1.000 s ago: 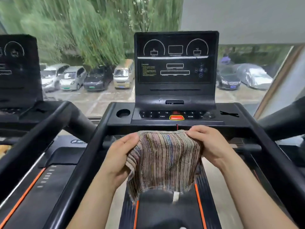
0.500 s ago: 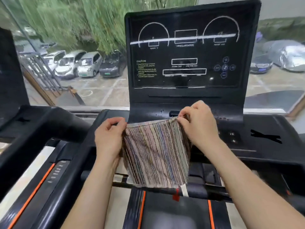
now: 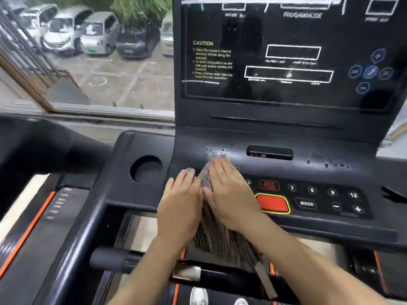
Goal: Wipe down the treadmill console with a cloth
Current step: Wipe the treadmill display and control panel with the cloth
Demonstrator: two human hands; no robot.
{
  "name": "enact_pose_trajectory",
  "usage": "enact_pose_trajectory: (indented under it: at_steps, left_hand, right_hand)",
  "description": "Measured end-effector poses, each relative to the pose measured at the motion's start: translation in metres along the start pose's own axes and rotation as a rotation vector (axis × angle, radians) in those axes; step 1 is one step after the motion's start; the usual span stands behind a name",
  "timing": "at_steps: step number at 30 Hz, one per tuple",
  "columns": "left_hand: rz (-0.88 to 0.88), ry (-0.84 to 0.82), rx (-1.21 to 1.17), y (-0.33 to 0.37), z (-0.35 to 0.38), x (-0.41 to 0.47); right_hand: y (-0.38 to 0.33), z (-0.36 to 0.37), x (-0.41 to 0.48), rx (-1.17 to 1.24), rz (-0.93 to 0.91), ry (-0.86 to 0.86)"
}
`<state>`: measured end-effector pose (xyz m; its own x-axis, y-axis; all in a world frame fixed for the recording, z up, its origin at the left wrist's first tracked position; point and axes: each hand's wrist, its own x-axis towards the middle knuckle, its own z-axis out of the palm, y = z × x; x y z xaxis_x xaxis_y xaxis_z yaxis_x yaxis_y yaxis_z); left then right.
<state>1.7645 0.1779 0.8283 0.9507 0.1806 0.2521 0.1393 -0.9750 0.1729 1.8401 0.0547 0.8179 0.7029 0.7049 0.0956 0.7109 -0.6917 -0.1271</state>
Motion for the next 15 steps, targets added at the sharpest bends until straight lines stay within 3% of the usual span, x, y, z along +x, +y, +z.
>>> enact_pose_trajectory:
  at_steps: [5,9,11,15]
  left_hand:
    - [-0.014,-0.044,0.097,-0.034,0.010,0.042]
    - [-0.049,0.040,0.099,-0.049,0.021,0.059]
    - [-0.044,0.095,0.076,-0.043,0.025,0.058]
    - [0.143,0.120,-0.010,0.006,0.039,0.049]
  right_hand:
    - [0.004,-0.011,0.056,-0.006,-0.148,0.055]
    - [0.000,-0.012,0.089,-0.038,-0.177,0.129]
    - [0.001,-0.013,0.081,0.006,-0.133,0.123]
    - [0.025,-0.016,0.021,0.069,0.131,0.078]
